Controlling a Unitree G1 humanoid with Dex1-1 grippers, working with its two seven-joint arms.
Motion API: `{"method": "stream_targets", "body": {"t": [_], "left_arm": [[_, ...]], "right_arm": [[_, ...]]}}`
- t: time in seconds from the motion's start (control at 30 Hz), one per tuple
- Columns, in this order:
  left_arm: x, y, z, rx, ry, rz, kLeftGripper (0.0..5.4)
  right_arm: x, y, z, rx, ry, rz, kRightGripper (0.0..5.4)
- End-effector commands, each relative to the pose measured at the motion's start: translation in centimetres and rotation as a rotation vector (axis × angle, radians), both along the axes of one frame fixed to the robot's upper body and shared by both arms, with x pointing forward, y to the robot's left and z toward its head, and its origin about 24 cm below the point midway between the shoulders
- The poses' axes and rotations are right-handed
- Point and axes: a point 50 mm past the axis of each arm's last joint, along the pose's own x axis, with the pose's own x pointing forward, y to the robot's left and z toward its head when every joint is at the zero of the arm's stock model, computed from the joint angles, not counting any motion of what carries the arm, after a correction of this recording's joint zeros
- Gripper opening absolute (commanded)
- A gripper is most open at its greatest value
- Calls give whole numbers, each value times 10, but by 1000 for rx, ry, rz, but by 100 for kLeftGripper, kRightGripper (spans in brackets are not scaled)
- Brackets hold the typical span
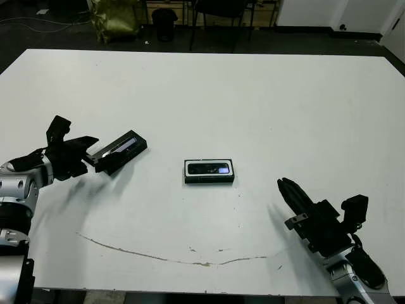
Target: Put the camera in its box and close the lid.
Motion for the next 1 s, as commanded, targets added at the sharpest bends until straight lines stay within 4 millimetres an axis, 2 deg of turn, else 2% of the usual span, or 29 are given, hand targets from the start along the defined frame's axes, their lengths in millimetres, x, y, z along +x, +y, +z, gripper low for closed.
{"method": "stream_targets", "body": {"t": [0.03, 0.57, 1.0], "left_arm": [[-10, 4, -21, -7, 75, 49, 538], [-6, 7, -6, -47, -8, 117, 538], [-9, -4, 29, -74, -90, 61, 538]], "right_arm": [[-3, -1, -5, 7, 30, 0, 0], [-5, -1, -7, -8, 38, -6, 0], [-6, 0, -8, -22, 46, -6, 0]]}}
